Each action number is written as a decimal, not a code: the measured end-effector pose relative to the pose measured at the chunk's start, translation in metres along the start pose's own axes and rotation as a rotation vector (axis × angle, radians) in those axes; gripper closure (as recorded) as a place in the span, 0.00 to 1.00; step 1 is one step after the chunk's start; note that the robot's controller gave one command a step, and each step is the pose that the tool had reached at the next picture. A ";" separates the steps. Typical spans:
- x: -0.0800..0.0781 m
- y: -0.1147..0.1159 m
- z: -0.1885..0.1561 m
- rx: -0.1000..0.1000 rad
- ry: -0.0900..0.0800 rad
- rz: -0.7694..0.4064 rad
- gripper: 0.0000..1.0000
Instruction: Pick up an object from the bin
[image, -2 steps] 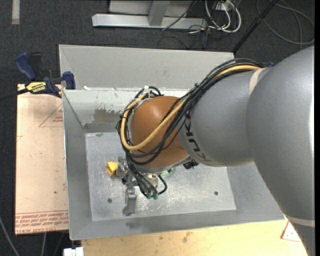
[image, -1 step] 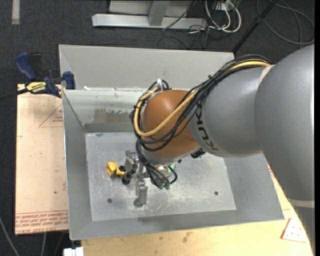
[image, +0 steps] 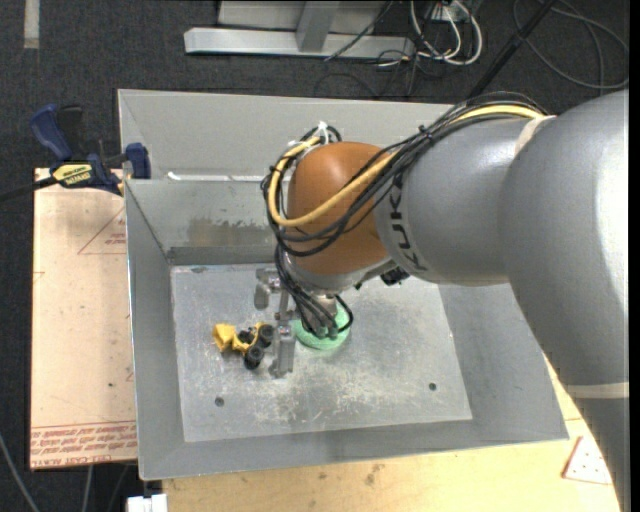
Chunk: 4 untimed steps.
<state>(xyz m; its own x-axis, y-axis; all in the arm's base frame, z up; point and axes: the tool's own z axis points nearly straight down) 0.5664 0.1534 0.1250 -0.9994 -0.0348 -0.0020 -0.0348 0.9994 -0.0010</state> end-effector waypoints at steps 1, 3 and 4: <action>0.007 -0.016 0.029 -0.003 0.001 -0.116 1.00; 0.007 -0.016 0.029 -0.003 0.002 -0.116 0.00; 0.019 -0.007 0.038 -0.003 0.001 -0.064 0.00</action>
Offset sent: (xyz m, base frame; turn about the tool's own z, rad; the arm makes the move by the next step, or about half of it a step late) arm 0.0000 0.0000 0.0000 0.0000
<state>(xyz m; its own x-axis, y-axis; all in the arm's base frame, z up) 0.5475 0.1460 0.0874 -0.9951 -0.0987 -0.0012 -0.0987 0.9951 0.0015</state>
